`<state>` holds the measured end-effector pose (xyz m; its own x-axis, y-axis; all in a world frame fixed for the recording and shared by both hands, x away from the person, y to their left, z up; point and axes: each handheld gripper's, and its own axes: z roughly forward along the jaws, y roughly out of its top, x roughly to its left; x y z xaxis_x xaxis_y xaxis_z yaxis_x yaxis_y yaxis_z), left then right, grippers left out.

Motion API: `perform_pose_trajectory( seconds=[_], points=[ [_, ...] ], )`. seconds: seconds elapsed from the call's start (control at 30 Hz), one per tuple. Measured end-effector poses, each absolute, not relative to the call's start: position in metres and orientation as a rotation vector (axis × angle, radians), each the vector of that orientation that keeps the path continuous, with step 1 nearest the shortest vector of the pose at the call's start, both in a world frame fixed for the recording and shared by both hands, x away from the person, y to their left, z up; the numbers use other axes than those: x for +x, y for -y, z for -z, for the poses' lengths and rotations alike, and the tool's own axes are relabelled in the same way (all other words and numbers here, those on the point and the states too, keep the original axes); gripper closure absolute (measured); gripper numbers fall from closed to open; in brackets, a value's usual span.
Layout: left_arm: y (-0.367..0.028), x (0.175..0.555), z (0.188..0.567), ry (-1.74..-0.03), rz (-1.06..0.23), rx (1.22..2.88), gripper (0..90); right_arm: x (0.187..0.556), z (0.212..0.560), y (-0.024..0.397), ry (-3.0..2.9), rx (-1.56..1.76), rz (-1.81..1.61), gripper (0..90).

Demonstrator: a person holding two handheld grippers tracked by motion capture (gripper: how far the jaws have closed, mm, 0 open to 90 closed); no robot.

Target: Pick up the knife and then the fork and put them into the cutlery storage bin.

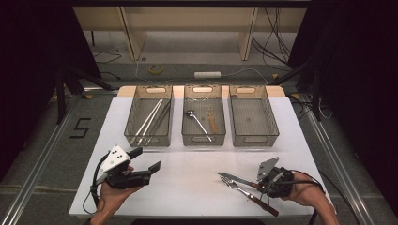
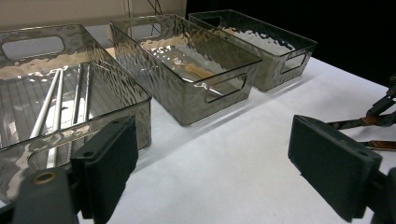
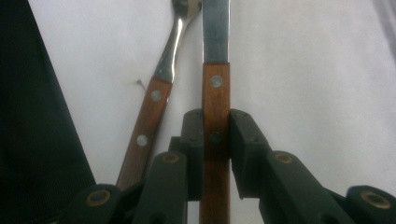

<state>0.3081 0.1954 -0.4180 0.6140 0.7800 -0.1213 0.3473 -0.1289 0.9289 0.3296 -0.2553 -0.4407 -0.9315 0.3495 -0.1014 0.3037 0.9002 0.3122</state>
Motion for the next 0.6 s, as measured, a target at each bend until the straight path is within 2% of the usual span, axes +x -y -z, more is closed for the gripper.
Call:
perform_pose_trajectory(
  seconds=[0.6],
  points=[
    [-0.196,0.308,0.418,-0.933,-0.484,1.717,15.5,0.341,0.421,0.263,-2.809,0.800,-0.751,77.2]
  ],
)
